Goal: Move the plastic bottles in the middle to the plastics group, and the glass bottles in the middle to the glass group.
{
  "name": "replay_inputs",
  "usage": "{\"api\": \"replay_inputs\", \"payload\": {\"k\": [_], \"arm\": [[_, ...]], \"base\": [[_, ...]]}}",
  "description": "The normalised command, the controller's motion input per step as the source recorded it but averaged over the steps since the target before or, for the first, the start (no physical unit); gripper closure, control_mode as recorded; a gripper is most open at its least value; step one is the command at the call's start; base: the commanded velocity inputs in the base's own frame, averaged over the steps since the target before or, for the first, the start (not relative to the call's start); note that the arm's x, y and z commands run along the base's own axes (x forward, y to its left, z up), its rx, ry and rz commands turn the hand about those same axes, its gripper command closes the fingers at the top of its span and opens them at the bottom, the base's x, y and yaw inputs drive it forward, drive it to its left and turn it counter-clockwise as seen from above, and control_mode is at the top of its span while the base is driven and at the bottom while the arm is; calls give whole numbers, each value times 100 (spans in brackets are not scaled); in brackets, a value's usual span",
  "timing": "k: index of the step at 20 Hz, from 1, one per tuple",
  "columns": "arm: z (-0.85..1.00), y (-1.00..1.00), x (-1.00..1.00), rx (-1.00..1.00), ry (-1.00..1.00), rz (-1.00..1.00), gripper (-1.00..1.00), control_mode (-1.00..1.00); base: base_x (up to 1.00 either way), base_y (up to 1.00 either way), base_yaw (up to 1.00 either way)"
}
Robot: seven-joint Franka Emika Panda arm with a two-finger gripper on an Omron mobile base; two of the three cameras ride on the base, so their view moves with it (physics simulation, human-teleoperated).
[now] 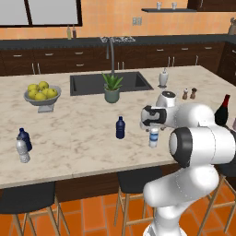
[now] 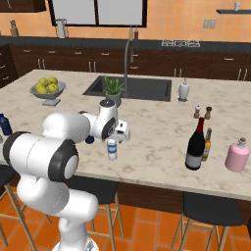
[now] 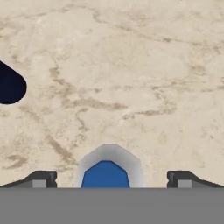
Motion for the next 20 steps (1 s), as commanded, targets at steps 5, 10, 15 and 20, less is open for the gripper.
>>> {"api": "replay_inputs", "payload": {"k": [5, 10, 15, 20], "arm": [[-28, 3, -16, 0, -11, 2, 100, -100], [6, 9, -42, 4, -7, 11, 100, -100], [44, 44, -56, 5, 1, 12, 100, -100], [15, 89, -21, 0, 0, 16, 100, -100]], "base": [[0, 0, 0], [0, 0, 0], [0, 0, 0], [0, 0, 0]]}}
